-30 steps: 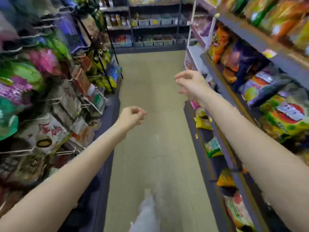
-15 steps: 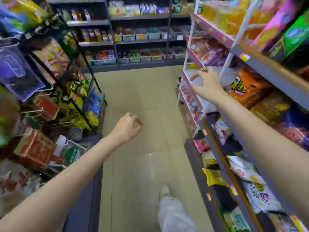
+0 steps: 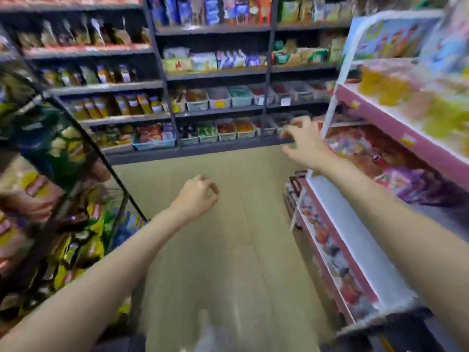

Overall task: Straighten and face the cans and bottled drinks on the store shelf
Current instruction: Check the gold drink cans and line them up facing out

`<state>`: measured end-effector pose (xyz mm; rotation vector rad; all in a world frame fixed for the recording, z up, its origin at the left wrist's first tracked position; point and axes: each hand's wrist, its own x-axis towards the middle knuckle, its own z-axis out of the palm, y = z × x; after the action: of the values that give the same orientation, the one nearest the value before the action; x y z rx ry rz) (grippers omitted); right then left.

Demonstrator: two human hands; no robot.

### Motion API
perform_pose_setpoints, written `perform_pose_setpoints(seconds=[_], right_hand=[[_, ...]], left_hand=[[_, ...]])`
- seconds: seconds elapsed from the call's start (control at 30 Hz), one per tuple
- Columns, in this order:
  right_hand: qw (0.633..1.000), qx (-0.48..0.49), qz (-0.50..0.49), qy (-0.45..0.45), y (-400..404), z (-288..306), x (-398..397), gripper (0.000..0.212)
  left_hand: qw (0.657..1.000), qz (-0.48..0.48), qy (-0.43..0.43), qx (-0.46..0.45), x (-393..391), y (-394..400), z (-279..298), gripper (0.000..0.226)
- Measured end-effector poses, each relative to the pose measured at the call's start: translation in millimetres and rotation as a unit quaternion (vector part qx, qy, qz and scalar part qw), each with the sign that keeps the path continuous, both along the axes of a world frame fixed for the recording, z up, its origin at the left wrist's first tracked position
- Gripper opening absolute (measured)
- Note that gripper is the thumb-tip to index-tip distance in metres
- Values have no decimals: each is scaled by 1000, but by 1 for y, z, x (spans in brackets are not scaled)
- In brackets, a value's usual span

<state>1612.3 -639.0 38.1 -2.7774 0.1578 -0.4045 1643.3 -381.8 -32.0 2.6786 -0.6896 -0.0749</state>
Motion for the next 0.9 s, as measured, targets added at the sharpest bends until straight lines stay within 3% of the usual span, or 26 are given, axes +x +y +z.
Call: perform_pose_setpoints(seconds=[0.07, 0.2, 0.43, 0.7, 0.9], right_hand=[[1000, -28, 2, -5, -20, 8, 75, 27], [993, 25, -98, -63, -75, 41, 201, 23], [963, 76, -239, -97, -183, 68, 348, 26], [935, 191, -281, -98, -337, 46, 573, 4], [921, 193, -321, -106, -430, 66, 708, 22]], left_hand=[[1000, -6, -8, -15, 80, -10, 4, 22], [999, -21, 23, -20, 228, -43, 9, 21], [990, -102, 86, -35, 443, -174, 24, 21], [985, -140, 52, -89, 667, -361, 43, 14], [979, -162, -14, -125, 820, -478, 87, 14]])
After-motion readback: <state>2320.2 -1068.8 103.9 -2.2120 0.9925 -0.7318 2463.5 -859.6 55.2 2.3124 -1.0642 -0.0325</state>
